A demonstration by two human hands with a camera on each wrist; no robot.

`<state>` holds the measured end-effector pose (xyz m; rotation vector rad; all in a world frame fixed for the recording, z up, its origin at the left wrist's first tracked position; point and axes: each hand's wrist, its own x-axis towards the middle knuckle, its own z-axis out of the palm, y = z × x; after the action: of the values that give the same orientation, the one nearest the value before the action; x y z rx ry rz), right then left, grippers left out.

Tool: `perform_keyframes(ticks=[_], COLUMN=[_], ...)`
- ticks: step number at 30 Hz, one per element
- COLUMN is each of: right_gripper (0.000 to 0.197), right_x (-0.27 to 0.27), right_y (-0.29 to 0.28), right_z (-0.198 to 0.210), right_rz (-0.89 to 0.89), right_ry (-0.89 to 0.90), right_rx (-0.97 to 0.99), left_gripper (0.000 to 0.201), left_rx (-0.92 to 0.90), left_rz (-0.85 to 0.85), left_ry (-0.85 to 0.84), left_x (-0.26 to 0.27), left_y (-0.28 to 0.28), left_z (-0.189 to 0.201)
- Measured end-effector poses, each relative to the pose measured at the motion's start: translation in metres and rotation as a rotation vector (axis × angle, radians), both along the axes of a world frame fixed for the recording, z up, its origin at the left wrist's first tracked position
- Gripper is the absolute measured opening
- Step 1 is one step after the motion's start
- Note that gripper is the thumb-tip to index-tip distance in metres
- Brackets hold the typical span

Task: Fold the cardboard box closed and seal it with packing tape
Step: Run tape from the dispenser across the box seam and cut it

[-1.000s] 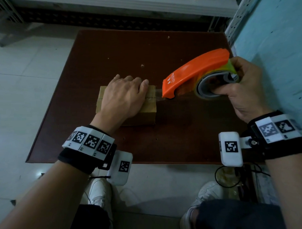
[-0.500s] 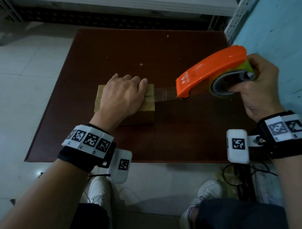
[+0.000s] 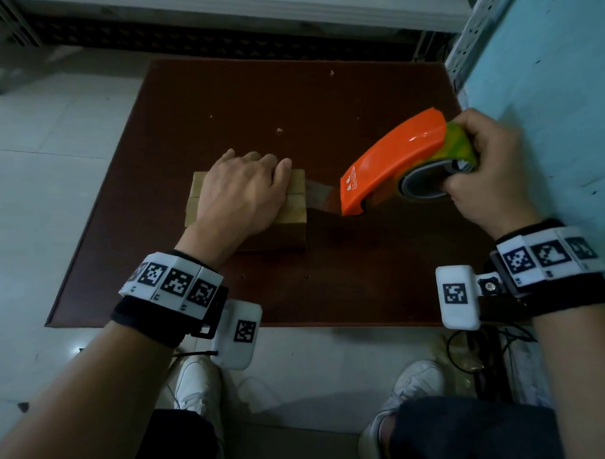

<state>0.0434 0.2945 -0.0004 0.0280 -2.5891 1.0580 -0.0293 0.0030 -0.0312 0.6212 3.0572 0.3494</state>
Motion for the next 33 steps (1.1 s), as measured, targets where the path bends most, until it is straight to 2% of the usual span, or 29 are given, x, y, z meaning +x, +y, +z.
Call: perform_keyframes(ticks=[19, 33], right_gripper=[0.042, 0.036], right_x=[-0.006, -0.011], right_y=[-0.034, -0.051], right_z=[0.001, -0.002], right_rz=[0.079, 0.103], right_ry=[-0.089, -0.091], right_rx=[0.106, 0.102], left_gripper=[0.056, 0.055], left_rx=[0.002, 0.033], left_rz=[-0.011, -0.006], left_ry=[0.040, 0.025], left_x=[0.001, -0.001], left_y=[0.000, 0.000], left_z=[-0.003, -0.005])
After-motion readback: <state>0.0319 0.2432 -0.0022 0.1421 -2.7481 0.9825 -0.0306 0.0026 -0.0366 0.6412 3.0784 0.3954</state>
